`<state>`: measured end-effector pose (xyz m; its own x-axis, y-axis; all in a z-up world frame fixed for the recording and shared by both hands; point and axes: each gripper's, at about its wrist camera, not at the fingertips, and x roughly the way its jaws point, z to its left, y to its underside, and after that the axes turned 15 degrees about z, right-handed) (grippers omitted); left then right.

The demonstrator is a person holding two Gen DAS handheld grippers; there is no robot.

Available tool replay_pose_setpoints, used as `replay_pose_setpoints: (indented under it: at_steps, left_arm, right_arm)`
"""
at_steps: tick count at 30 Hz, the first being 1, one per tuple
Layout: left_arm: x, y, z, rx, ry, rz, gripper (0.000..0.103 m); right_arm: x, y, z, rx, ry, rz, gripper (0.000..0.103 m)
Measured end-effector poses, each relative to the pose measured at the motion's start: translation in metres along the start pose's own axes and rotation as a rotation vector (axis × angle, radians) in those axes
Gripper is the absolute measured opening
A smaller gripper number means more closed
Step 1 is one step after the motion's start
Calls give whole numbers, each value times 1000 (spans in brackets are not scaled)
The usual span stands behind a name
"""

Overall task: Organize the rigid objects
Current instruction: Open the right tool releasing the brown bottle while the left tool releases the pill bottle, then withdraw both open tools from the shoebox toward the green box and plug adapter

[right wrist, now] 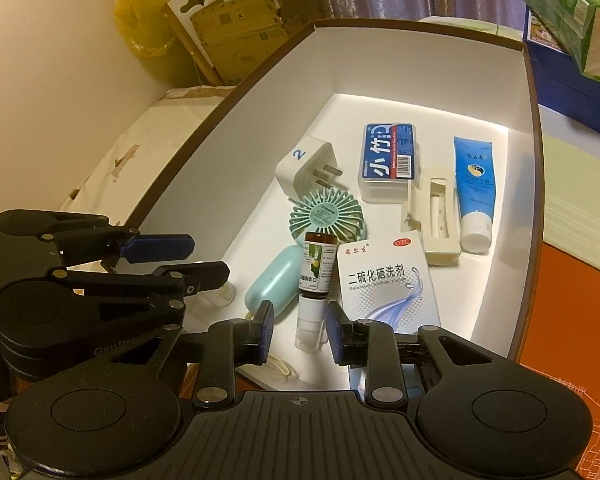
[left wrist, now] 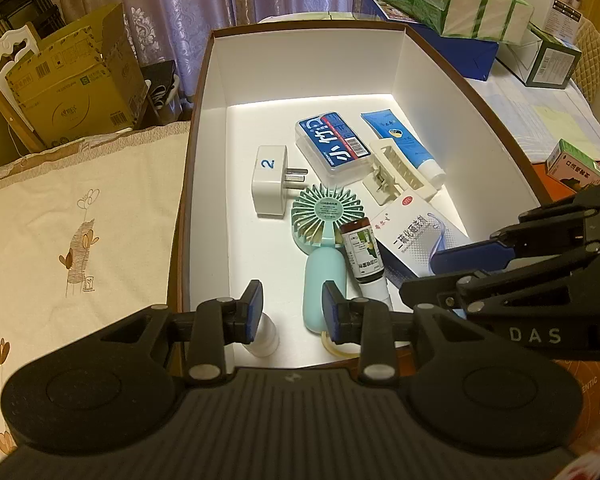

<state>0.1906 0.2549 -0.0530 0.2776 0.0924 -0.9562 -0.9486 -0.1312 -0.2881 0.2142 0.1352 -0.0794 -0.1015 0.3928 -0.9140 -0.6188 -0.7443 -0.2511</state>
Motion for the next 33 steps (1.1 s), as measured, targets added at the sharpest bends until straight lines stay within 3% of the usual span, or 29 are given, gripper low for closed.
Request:
replay_pose_setpoints:
  at_steps: [16,27,33]
  left_arm:
    - [-6,3,-4,-7,-2,-14,31]
    - [-18,9,-9,-20,-7,-47,37]
    - [-31,14,-12,-39,-2,-77,43]
  right_arm:
    - [-5,3,-1,4,7,-15,31]
    - [-16,12,-1,16,19,-65,43]
    - [-30,23,-1,24,19,-144,53]
